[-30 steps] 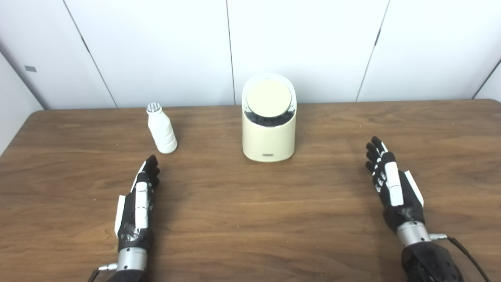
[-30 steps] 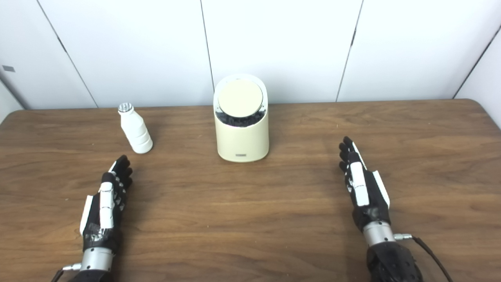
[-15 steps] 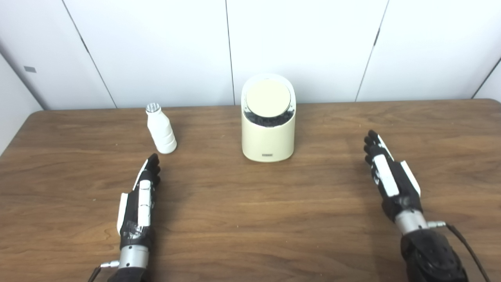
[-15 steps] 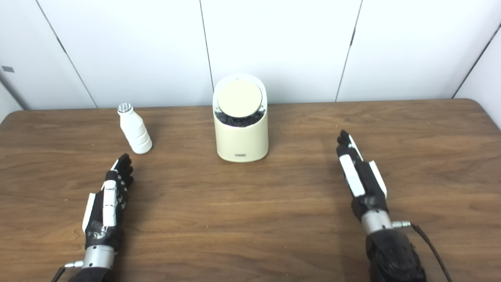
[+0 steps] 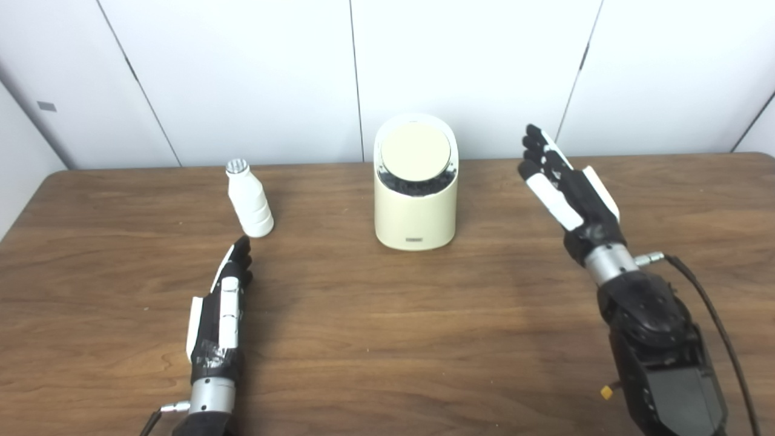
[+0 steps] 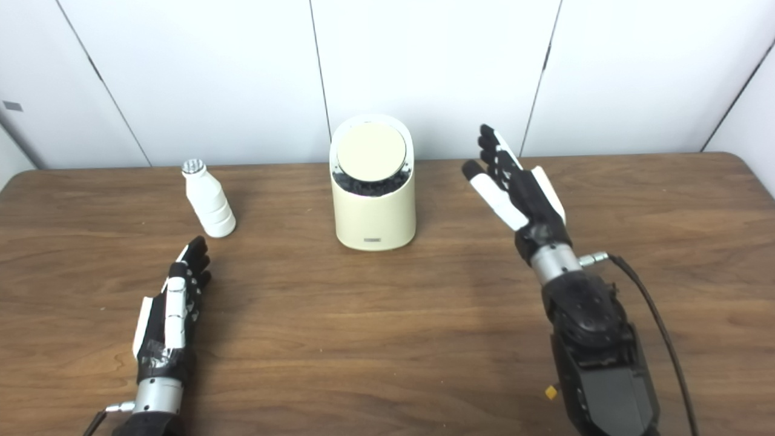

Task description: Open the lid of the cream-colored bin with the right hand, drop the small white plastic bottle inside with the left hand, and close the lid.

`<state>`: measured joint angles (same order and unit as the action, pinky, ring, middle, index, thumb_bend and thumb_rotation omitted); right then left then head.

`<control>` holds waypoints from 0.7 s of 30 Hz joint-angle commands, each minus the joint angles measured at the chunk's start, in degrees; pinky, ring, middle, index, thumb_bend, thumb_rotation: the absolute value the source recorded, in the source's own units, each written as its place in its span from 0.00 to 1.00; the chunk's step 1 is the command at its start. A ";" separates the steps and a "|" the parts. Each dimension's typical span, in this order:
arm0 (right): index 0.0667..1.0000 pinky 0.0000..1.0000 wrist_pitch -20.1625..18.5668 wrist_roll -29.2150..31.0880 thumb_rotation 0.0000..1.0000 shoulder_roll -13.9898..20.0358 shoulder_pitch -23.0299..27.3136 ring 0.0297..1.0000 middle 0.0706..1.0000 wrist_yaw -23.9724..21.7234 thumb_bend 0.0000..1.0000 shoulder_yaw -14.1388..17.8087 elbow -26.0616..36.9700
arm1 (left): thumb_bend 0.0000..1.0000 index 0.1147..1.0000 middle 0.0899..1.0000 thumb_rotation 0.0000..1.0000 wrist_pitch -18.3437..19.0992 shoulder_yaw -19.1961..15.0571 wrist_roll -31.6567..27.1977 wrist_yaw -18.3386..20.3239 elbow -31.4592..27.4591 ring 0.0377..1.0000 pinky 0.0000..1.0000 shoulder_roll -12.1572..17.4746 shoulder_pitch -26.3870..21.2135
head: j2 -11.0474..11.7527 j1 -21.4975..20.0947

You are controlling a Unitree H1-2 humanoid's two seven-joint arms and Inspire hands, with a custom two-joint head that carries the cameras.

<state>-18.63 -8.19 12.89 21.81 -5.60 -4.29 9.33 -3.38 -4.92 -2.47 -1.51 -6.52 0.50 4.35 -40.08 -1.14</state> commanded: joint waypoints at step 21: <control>0.97 0.78 0.00 -15.43 0.76 0.07 20.38 0.90 0.94 -1.73 0.79 -9.72 -14.43 | 0.41 0.91 0.94 0.97 -1.19 1.23 -0.47 -0.25 0.40 0.96 0.97 -2.34 0.92 | 0.05 0.18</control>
<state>-21.40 -22.49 13.16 38.64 -8.52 -13.94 -5.88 -3.36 -4.51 -2.68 -1.72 -6.76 -0.59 4.49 -39.99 -0.88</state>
